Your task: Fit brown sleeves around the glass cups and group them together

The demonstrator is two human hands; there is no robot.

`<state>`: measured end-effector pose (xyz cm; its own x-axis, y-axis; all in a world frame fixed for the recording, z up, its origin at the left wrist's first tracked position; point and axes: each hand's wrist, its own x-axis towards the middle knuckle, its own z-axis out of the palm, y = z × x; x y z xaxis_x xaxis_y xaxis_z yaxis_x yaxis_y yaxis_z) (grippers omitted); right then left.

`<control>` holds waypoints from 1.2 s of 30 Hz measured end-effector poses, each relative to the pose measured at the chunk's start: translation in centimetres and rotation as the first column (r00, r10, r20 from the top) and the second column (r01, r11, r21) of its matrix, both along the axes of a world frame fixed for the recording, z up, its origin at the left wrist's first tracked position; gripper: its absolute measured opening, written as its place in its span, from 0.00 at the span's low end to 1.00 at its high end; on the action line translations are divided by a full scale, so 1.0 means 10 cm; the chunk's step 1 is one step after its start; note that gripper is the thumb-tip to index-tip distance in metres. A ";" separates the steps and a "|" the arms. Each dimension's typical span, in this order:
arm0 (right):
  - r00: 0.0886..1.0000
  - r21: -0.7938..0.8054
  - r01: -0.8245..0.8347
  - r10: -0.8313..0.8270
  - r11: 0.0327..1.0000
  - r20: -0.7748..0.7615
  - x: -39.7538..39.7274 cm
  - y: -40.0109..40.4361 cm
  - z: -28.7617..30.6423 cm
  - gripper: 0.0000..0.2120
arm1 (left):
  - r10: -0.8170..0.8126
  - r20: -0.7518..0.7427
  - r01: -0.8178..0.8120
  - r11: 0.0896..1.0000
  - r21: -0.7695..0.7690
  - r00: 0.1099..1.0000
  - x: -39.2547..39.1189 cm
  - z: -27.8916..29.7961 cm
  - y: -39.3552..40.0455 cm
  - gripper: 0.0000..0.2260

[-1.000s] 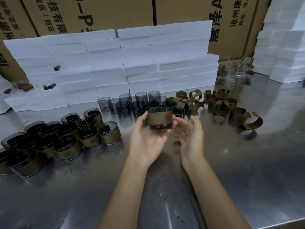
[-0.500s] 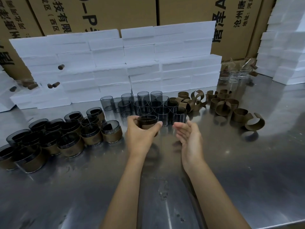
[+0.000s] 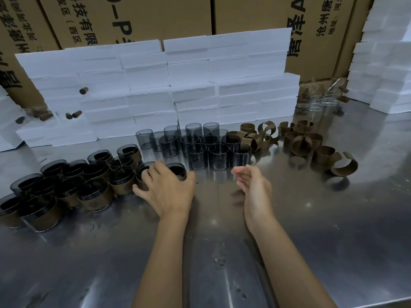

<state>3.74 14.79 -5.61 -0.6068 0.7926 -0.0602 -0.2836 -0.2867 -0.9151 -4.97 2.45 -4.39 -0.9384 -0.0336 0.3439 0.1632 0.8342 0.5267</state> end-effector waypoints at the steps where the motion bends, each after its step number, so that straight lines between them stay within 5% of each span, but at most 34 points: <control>1: 1.000 0.007 -0.003 0.003 1.000 0.003 0.00 0.00 0.00 0.16 | -0.006 -0.004 0.006 1.000 0.017 1.000 0.00 0.01 0.00 0.32; 9: 1.000 0.031 -0.012 0.012 0.999 0.016 0.00 0.01 0.00 0.16 | 0.087 -0.017 -0.086 0.995 0.046 0.996 -0.03 0.02 -0.06 0.17; 18: 1.000 0.051 -0.025 0.024 0.998 0.012 0.01 0.02 -0.02 0.15 | 0.094 -0.074 -0.088 0.993 0.076 0.993 -0.19 -0.01 -0.20 0.20; 21: 1.000 0.060 -0.023 0.022 0.998 0.023 0.00 0.01 -0.03 0.15 | -0.126 -0.214 0.150 0.984 0.095 0.969 -0.15 -0.01 -0.06 0.25; 25: 1.000 0.063 -0.013 0.012 0.998 0.024 -0.01 0.00 -0.03 0.16 | -0.508 0.014 0.498 0.850 0.172 0.861 -0.10 -0.08 0.19 0.31; 28: 1.000 0.071 -0.006 0.004 0.997 0.029 -0.02 0.00 -0.03 0.16 | -0.547 0.139 0.529 0.835 0.150 0.825 -0.16 -0.15 0.24 0.30; 33: 0.999 0.080 -0.015 0.012 0.997 0.039 -0.01 -0.01 -0.03 0.16 | -0.484 -0.059 0.483 0.842 0.240 0.873 -0.18 -0.15 0.26 0.10; 36: 0.999 0.078 -0.015 0.011 0.997 0.042 -0.02 -0.01 -0.03 0.15 | -0.472 -0.109 0.483 0.836 0.258 0.875 -0.17 -0.17 0.24 0.09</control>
<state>3.57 14.73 -5.90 -0.6154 0.7879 -0.0236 -0.2414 -0.2169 -0.9459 -6.68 4.86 -6.05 -0.8480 0.3189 0.4233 0.5295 0.4740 0.7035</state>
